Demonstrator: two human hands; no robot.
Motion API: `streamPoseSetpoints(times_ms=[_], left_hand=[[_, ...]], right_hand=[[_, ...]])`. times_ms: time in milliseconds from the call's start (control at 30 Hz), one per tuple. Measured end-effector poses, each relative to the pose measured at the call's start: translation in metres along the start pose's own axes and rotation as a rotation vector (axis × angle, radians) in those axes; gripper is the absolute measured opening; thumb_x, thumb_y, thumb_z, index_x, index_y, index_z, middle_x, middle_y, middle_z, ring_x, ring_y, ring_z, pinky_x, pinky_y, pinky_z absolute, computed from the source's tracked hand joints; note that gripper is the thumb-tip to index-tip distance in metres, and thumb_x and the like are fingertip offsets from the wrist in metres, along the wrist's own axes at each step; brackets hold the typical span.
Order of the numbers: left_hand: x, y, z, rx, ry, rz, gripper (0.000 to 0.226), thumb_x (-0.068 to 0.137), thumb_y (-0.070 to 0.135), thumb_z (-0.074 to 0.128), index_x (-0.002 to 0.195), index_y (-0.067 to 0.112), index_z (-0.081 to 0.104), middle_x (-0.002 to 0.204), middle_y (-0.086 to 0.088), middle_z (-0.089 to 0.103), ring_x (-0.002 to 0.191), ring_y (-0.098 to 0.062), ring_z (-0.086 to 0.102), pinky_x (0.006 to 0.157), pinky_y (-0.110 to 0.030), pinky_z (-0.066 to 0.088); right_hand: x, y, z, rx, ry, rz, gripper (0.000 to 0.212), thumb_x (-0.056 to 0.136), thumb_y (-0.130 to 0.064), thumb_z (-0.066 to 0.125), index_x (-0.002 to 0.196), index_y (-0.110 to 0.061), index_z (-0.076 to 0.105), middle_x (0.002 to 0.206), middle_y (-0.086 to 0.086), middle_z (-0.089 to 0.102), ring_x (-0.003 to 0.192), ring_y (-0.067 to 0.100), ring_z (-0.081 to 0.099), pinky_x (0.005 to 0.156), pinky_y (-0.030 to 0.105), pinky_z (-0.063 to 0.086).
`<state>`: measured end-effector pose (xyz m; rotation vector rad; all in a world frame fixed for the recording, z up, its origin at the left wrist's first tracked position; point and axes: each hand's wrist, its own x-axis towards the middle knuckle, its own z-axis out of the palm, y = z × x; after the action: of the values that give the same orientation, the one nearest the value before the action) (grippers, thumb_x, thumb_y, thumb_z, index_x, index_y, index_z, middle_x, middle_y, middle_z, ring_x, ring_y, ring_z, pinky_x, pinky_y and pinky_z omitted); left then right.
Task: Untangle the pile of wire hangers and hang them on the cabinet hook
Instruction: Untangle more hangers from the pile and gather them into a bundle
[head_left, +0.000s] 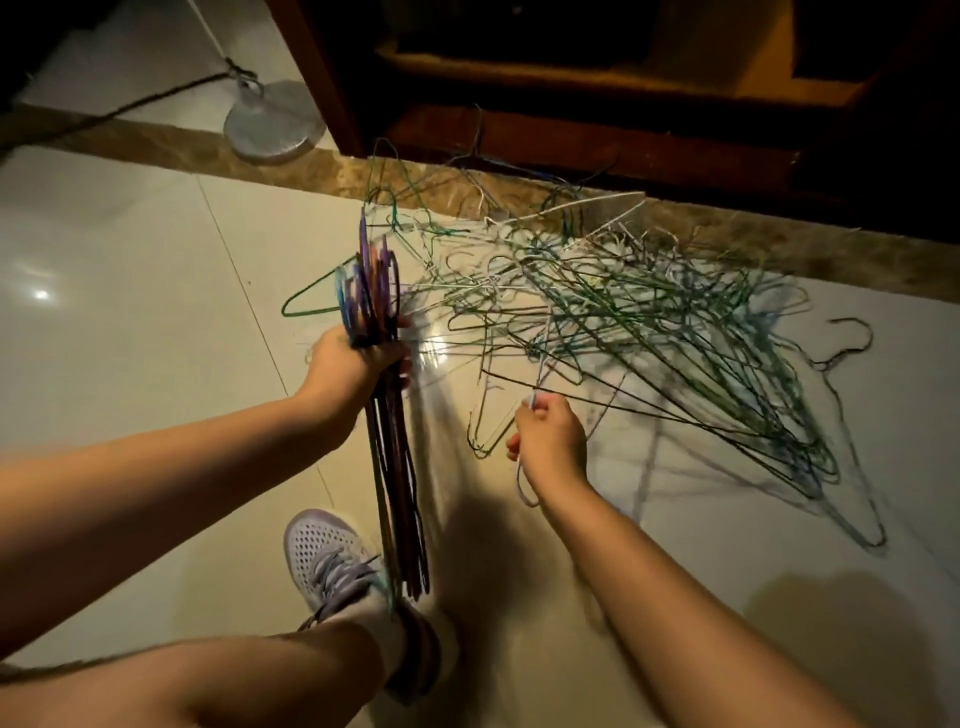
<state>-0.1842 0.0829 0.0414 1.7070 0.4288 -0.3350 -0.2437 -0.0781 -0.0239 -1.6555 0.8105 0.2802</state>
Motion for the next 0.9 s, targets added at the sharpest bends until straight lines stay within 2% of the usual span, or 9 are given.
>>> streamPoseSetpoints(times_ms=[100,200,267,367,500,567,633,800,900], left_hand=[[-0.004,0.011,0.011,-0.015,0.002,0.018,0.023,0.086,-0.005,0.054,0.09,0.016,0.063,0.07,-0.001,0.057,0.057,-0.009,0.057,0.051,-0.02,0.049],[-0.008,0.019,0.022,-0.045,0.013,0.018,0.023,0.085,-0.007,0.054,0.092,0.014,0.061,0.071,-0.003,0.055,0.057,-0.011,0.054,0.043,-0.016,0.045],[-0.009,0.02,0.026,-0.068,-0.008,0.005,0.022,0.085,-0.007,0.055,0.088,0.014,0.06,0.072,-0.006,0.055,0.059,-0.015,0.053,0.045,-0.022,0.047],[-0.013,0.019,0.032,-0.153,-0.134,-0.049,0.016,0.086,-0.002,0.056,0.092,0.012,0.06,0.069,-0.002,0.058,0.056,-0.011,0.058,0.049,-0.024,0.048],[-0.014,0.018,0.03,-0.26,-0.267,-0.161,0.015,0.09,0.005,0.052,0.102,0.01,0.058,0.058,0.003,0.065,0.051,-0.008,0.063,0.044,-0.018,0.048],[-0.011,0.015,0.025,-0.247,-0.312,-0.187,0.016,0.087,0.004,0.055,0.102,0.009,0.06,0.067,-0.001,0.068,0.059,-0.011,0.065,0.049,-0.021,0.051],[-0.01,0.009,0.021,-0.182,-0.378,-0.177,0.023,0.08,0.005,0.064,0.102,0.009,0.062,0.082,-0.008,0.068,0.07,-0.016,0.064,0.057,-0.025,0.052],[-0.008,0.002,0.018,0.01,-0.366,-0.12,0.03,0.081,-0.003,0.058,0.103,0.017,0.062,0.069,0.001,0.06,0.06,-0.009,0.054,0.055,-0.025,0.046],[-0.002,0.001,0.015,0.018,-0.381,-0.183,0.028,0.084,-0.006,0.055,0.105,0.011,0.06,0.072,-0.005,0.05,0.059,-0.013,0.051,0.054,-0.026,0.047]], right_hand=[[-0.012,-0.023,-0.006,0.059,-0.032,-0.057,0.007,0.092,-0.009,0.045,0.093,-0.012,0.051,0.071,0.005,0.055,0.044,0.01,0.05,0.043,0.017,0.044],[-0.018,-0.043,-0.003,0.172,-0.12,-0.028,0.014,0.093,-0.003,0.042,0.087,-0.015,0.049,0.07,0.002,0.053,0.049,0.012,0.053,0.067,0.036,0.055],[-0.021,-0.055,0.001,0.18,-0.188,-0.029,0.014,0.094,-0.001,0.042,0.1,-0.01,0.049,0.074,0.001,0.055,0.055,0.011,0.055,0.067,0.033,0.056],[-0.023,-0.063,0.012,-0.029,-0.251,-0.096,0.026,0.093,-0.006,0.042,0.117,-0.011,0.05,0.099,0.005,0.061,0.075,0.014,0.06,0.062,0.022,0.047],[-0.022,-0.064,0.022,-0.184,-0.275,-0.145,0.034,0.089,-0.009,0.042,0.12,-0.017,0.053,0.113,0.011,0.063,0.099,0.032,0.061,0.086,0.041,0.051],[-0.021,-0.061,0.02,-0.157,-0.308,-0.167,0.039,0.089,-0.007,0.041,0.123,-0.021,0.055,0.108,0.009,0.064,0.086,0.024,0.061,0.073,0.035,0.052],[-0.018,-0.058,0.017,-0.216,-0.342,-0.208,0.043,0.091,-0.008,0.039,0.127,-0.024,0.054,0.108,0.007,0.062,0.075,0.016,0.053,0.055,0.022,0.04],[-0.006,-0.049,0.012,-0.342,-0.269,-0.408,0.043,0.09,0.0,0.038,0.123,-0.017,0.06,0.119,0.006,0.055,0.114,0.023,0.045,0.093,0.027,0.038],[0.018,-0.034,0.001,-0.413,-0.077,-0.468,0.035,0.091,-0.007,0.042,0.117,-0.022,0.061,0.122,0.002,0.051,0.116,0.019,0.04,0.087,0.022,0.031]])
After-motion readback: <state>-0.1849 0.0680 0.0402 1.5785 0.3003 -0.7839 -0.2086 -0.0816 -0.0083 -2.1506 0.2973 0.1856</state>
